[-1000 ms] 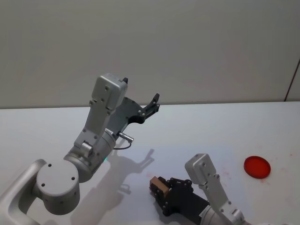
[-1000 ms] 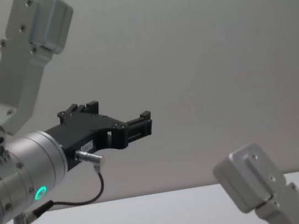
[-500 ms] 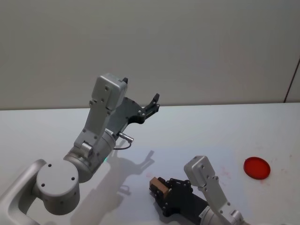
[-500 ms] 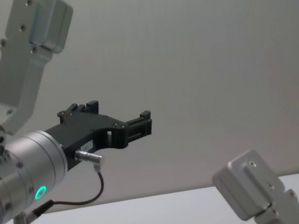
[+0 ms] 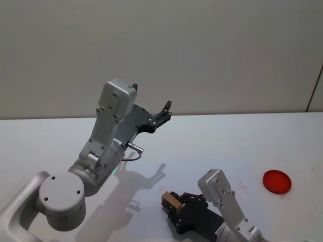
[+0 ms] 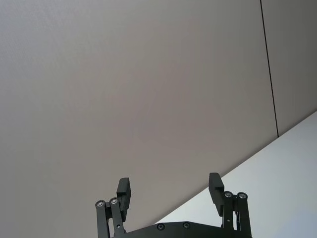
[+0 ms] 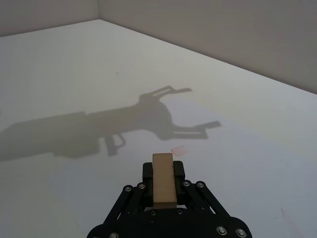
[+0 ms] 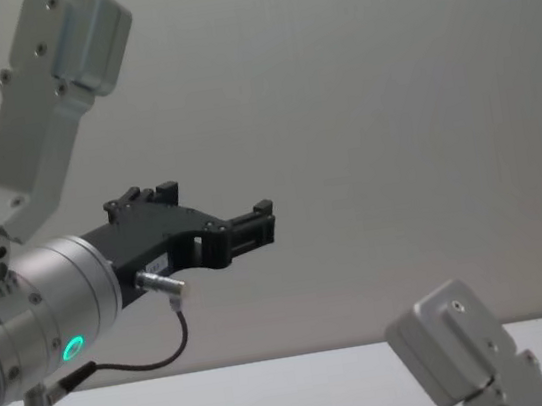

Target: Use the one hand to pick up the stamp and affix it onto the A4 paper.

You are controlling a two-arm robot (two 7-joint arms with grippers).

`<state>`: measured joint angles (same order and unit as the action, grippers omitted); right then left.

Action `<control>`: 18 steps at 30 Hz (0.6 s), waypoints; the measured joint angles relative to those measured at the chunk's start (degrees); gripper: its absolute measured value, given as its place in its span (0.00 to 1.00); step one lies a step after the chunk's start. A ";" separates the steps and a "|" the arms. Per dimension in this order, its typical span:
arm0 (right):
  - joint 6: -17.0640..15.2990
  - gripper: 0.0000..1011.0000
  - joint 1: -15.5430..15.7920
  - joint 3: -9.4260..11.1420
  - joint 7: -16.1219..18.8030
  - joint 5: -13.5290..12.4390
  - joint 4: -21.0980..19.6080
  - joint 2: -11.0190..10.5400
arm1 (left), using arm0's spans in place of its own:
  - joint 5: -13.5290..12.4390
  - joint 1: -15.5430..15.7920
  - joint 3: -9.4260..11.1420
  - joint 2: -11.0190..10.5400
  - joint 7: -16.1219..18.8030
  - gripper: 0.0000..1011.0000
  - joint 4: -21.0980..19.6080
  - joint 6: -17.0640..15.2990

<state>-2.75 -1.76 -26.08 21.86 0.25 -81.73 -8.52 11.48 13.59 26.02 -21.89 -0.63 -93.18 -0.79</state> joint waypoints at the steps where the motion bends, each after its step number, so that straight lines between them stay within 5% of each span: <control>1: 0.01 0.22 -0.01 0.00 0.02 0.07 0.05 -0.02 | 0.00 0.00 0.00 0.00 0.00 0.99 0.00 0.00; 18: 0.01 0.22 -0.23 0.08 0.15 0.05 0.65 -0.15 | 0.00 0.00 0.00 0.00 0.00 0.99 0.00 0.00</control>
<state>-2.74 -1.99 -26.01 22.01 0.31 -81.08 -8.67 11.48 13.59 26.02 -21.89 -0.63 -93.18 -0.80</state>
